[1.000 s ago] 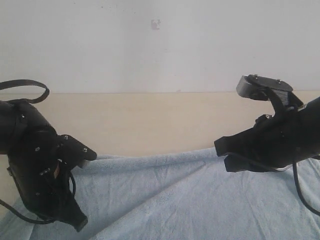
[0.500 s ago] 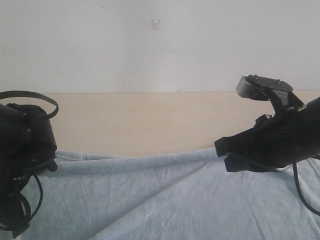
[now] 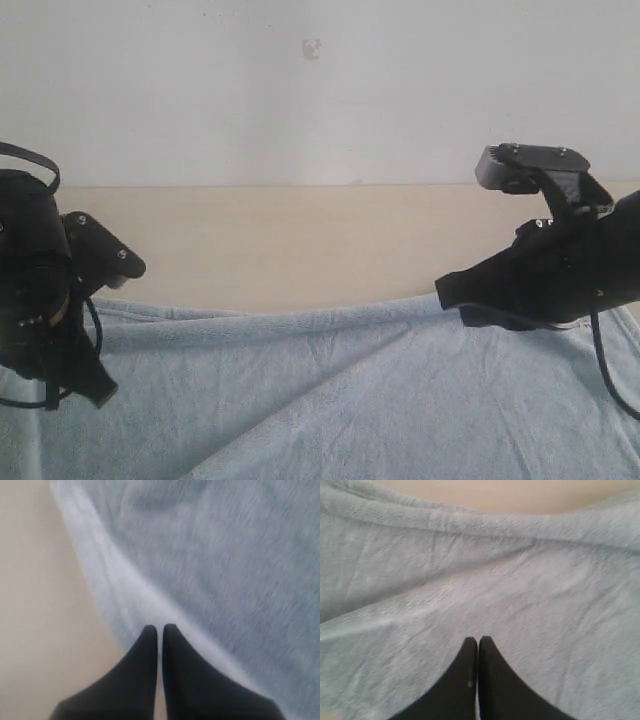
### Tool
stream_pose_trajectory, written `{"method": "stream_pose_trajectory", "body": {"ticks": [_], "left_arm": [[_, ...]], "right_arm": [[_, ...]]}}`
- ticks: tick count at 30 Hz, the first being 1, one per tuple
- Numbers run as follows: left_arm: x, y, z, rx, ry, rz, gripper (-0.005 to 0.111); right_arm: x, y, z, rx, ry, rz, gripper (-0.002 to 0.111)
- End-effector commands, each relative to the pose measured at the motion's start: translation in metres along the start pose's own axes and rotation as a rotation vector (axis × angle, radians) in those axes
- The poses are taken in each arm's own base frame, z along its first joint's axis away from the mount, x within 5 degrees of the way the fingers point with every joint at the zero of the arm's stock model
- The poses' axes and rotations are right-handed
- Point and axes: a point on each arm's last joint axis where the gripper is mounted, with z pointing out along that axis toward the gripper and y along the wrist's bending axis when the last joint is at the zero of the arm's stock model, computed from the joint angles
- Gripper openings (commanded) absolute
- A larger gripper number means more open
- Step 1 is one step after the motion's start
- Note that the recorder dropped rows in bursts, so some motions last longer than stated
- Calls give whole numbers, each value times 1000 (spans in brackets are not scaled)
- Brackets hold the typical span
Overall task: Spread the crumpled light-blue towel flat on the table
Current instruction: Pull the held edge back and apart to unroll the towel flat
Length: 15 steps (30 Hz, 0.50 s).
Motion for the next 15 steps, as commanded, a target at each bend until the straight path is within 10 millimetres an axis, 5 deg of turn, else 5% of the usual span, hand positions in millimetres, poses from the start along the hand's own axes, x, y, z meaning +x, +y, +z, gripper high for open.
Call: {"method": "stream_pose_trajectory", "body": {"ticks": [1, 8, 11, 15], "left_arm": [[-10, 18, 10, 98, -146, -134, 4], [-13, 64, 20, 317, -140, -445, 4], [-22, 62, 12, 505, -197, -428, 4], [-33, 45, -5, 788, -308, -403, 4]], "right_arm": [[-9, -31, 2, 181, -92, 8, 0], [0, -117, 8, 365, -77, 403, 0], [-1, -118, 12, 329, -81, 370, 0], [-17, -86, 20, 105, 12, 176, 0]]}}
